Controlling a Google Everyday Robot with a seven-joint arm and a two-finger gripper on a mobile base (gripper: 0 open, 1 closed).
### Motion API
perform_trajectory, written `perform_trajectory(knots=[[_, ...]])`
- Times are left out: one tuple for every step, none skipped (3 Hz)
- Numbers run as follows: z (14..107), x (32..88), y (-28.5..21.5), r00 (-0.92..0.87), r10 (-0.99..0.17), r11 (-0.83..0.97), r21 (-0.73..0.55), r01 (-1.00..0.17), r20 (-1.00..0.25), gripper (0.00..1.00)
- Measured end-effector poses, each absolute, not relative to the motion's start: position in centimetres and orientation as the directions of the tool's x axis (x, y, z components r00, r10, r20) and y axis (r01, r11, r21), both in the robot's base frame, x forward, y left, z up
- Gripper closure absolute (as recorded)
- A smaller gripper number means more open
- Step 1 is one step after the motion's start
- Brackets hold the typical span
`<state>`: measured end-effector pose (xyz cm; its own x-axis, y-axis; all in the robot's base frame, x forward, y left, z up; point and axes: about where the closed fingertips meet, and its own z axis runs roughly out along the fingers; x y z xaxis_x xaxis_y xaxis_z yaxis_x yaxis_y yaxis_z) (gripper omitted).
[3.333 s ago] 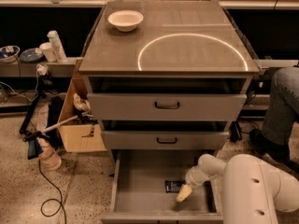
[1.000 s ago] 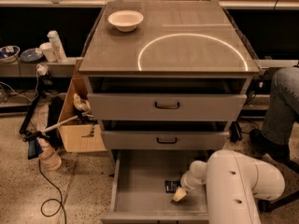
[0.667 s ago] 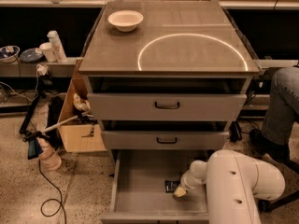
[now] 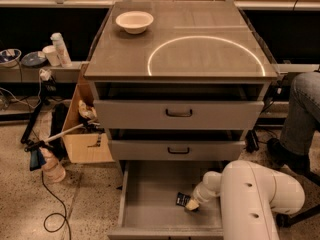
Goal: Pick rxbar chocolate from bottom drawer and place on counter
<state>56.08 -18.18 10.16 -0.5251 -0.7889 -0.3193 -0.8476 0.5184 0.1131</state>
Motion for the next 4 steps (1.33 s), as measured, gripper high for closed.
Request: perform_trajectory(knots=[[10.2, 56.1, -18.2, -0.525, -0.789, 0.518, 0.113, -0.848, -0.319, 1.00], [11.2, 56.5, -17.9, -0.516, -0.793, 0.513, 0.103, -0.852, -0.324, 1.00], [13.2, 56.8, -17.2, -0.489, -0.806, 0.492, 0.082, -0.867, -0.333, 1.00], [16.0, 57.1, -16.7, -0.467, -0.814, 0.482, 0.047, -0.875, -0.344, 1.00]])
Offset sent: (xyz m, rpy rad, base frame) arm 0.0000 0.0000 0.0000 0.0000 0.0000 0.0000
